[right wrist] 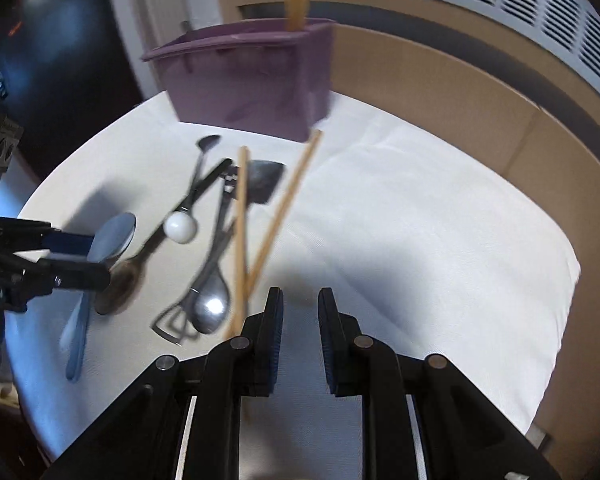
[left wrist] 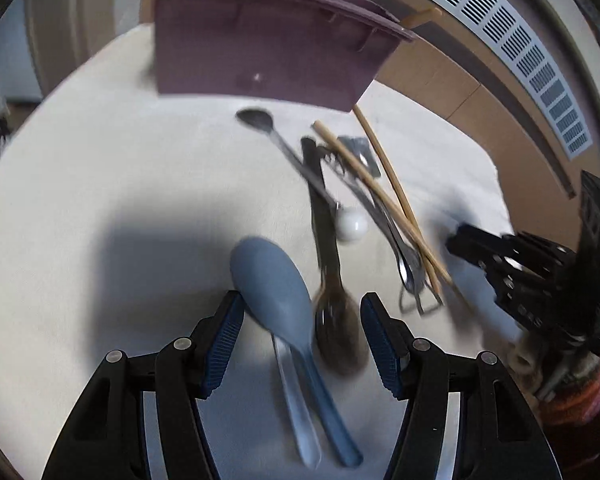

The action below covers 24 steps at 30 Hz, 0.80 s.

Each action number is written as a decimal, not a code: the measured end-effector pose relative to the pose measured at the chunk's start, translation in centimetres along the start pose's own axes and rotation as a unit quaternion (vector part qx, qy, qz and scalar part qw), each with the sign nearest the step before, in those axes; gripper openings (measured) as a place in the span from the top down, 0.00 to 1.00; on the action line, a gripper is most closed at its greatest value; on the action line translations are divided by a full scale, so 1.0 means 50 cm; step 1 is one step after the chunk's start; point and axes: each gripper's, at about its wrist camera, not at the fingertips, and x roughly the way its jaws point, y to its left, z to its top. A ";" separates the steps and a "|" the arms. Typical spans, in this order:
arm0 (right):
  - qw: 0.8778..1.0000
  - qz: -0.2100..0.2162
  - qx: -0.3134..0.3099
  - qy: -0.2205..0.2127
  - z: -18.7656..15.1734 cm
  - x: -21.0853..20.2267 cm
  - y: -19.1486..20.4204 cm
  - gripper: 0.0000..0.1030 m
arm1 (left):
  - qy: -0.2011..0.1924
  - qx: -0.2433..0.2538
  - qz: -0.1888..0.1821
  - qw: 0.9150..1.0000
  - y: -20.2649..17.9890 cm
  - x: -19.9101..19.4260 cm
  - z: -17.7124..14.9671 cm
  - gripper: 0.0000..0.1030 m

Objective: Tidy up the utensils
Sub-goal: 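Grasp a wooden chopstick with the right tool while the left tool reaches the blue spoon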

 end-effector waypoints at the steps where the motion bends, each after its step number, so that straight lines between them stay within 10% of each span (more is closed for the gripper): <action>1: 1.000 -0.005 0.007 0.000 -0.007 0.001 -0.008 0.83 | -0.003 0.010 0.008 1.000 -0.004 0.005 0.006 0.41; 17: 0.987 0.060 0.147 -0.005 -0.038 0.000 -0.058 0.64 | -0.071 0.077 0.150 0.983 0.066 -0.020 0.046 0.41; 21: 0.991 0.048 0.125 0.016 -0.019 0.010 -0.036 0.58 | -0.092 0.036 0.128 0.987 0.112 -0.066 0.040 0.41; 24: 0.999 0.005 0.043 0.020 0.005 0.016 0.019 0.71 | -0.076 -0.013 0.072 0.994 0.146 -0.089 0.018 0.41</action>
